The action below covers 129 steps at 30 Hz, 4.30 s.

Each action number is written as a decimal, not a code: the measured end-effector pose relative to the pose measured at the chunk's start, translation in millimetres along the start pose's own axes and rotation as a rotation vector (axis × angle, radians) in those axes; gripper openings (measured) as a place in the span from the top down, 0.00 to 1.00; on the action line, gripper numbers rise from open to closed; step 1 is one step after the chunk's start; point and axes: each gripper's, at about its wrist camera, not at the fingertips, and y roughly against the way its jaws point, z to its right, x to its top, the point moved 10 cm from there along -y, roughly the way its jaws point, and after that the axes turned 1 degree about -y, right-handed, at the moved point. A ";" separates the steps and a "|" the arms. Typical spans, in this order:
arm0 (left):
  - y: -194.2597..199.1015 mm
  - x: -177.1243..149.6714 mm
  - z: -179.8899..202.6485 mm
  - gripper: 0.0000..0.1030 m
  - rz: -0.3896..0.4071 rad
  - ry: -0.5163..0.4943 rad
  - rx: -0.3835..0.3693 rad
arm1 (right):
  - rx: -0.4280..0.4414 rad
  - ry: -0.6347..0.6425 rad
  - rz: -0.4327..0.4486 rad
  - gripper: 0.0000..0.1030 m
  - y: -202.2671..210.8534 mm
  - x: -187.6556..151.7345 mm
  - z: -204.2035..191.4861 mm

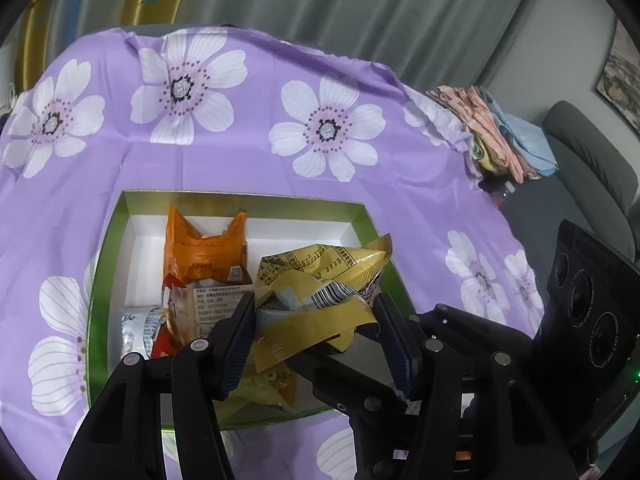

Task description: Organize snacks

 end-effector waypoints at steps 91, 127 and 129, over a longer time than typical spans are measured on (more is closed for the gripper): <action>-16.2 -4.0 -14.7 0.30 -0.064 0.043 0.053 | -0.012 -0.045 -0.026 0.53 -10.4 -2.9 12.0; 62.3 11.3 -16.8 0.02 0.044 0.002 0.205 | -0.215 -0.014 0.014 0.00 66.4 18.0 13.3; 74.0 12.6 -14.0 0.02 0.057 -0.009 0.225 | -0.231 0.000 0.018 0.00 76.5 20.0 8.5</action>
